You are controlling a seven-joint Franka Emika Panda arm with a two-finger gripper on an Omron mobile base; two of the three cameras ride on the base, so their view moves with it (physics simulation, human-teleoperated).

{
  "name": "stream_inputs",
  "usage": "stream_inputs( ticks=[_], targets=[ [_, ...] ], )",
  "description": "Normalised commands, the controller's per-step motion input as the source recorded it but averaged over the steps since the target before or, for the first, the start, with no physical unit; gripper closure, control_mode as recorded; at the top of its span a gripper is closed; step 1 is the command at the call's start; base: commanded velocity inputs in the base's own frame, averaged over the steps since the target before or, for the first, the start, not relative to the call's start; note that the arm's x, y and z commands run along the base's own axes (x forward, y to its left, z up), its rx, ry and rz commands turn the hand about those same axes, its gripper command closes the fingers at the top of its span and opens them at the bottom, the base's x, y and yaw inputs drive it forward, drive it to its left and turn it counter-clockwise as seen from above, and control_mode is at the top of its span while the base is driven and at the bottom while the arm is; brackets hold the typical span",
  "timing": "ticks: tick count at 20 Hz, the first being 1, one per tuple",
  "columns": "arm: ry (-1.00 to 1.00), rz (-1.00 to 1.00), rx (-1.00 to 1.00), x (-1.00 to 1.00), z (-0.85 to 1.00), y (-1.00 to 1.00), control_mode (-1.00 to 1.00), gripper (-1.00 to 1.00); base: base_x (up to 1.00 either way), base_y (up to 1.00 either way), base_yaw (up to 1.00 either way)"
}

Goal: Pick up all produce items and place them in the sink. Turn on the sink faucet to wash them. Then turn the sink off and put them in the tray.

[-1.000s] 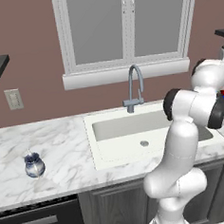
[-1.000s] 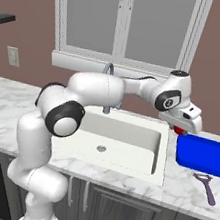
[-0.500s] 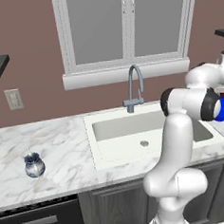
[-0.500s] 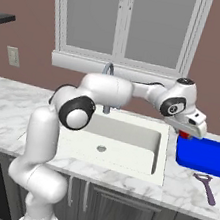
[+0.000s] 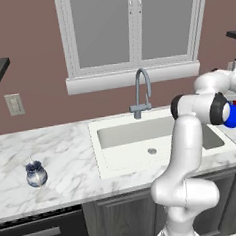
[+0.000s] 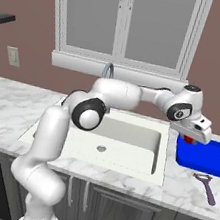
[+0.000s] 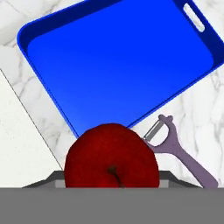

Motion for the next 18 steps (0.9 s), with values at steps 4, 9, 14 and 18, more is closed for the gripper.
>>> stream_inputs(
  ticks=[4, 9, 14, 18],
  targets=[
    [0.03, 0.00, 0.03, 0.18, -0.25, -0.19, -1.00, 1.00, 0.00, 0.00, 0.00],
    [0.03, 0.00, 0.03, 0.18, -0.25, -0.16, -1.00, 1.00, 0.00, 0.00, 0.00],
    [0.03, 0.00, 0.02, 0.16, -0.28, -0.12, -1.00, 1.00, 0.00, 0.00, 0.00],
    [0.03, 0.00, 0.01, 0.11, -0.30, -0.09, -1.00, 1.00, 0.00, 0.00, 0.00]
  ],
)
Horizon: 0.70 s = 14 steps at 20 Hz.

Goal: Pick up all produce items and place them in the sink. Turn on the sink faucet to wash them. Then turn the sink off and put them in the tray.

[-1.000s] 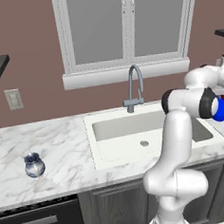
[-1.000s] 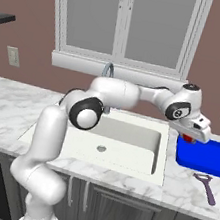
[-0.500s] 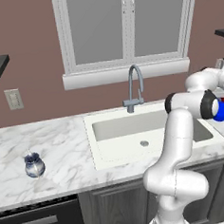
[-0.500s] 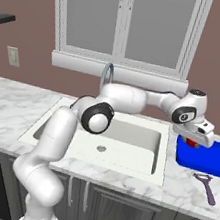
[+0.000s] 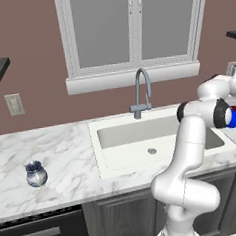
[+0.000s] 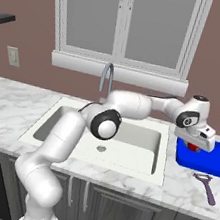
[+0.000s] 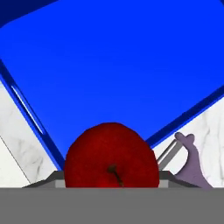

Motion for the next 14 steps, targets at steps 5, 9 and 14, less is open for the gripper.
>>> stream_inputs(
  ticks=[5, 9, 14],
  targets=[
    [0.02, 0.00, 0.00, 0.08, -0.32, -0.04, -1.00, 1.00, 0.00, 0.00, 0.00],
    [0.03, 0.00, 0.00, 0.06, -0.26, -0.02, -1.00, 1.00, 0.00, 0.00, 0.00],
    [0.01, 0.00, 0.03, 0.01, -0.15, -0.01, -1.00, 1.00, 0.00, 0.00, 0.00]
  ],
)
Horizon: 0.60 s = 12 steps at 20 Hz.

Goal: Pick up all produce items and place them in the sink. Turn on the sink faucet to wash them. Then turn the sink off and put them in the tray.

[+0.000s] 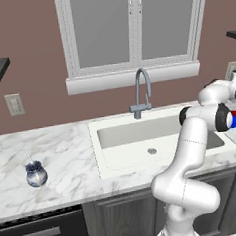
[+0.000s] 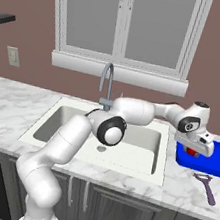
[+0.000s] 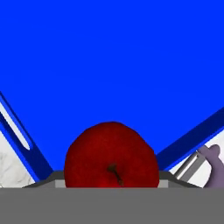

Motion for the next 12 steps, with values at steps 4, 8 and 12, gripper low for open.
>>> stream_inputs(
  ticks=[4, 8, 12],
  targets=[
    [0.00, 0.00, 0.03, 0.00, -0.10, 0.00, -1.00, 1.00, 0.00, 0.00, 0.00],
    [0.00, 0.00, 0.03, 0.01, -0.11, 0.00, -1.00, 1.00, 0.00, 0.00, 0.00],
    [0.00, 0.00, 0.02, 0.02, -0.14, 0.00, -1.00, 1.00, 0.00, 0.00, 0.00]
  ],
)
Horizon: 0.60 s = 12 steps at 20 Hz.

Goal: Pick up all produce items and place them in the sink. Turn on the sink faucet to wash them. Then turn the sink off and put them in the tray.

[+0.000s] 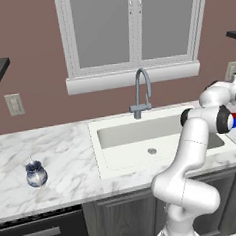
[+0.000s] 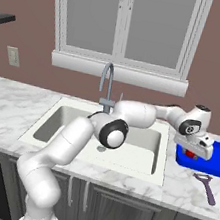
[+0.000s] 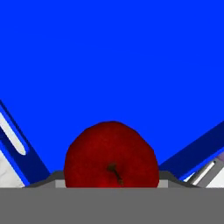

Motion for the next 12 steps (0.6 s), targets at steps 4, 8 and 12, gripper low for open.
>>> stream_inputs(
  ticks=[4, 8, 12],
  targets=[
    [0.00, 0.00, 0.02, 0.02, -0.14, 0.00, -1.00, 1.00, 0.00, 0.00, 0.00],
    [0.00, 0.00, 0.02, 0.06, -0.14, 0.00, -1.00, 1.00, 0.00, 0.00, 0.00],
    [0.00, 0.00, 0.01, 0.10, -0.17, 0.00, -1.00, 1.00, 0.00, 0.00, 0.00]
  ],
)
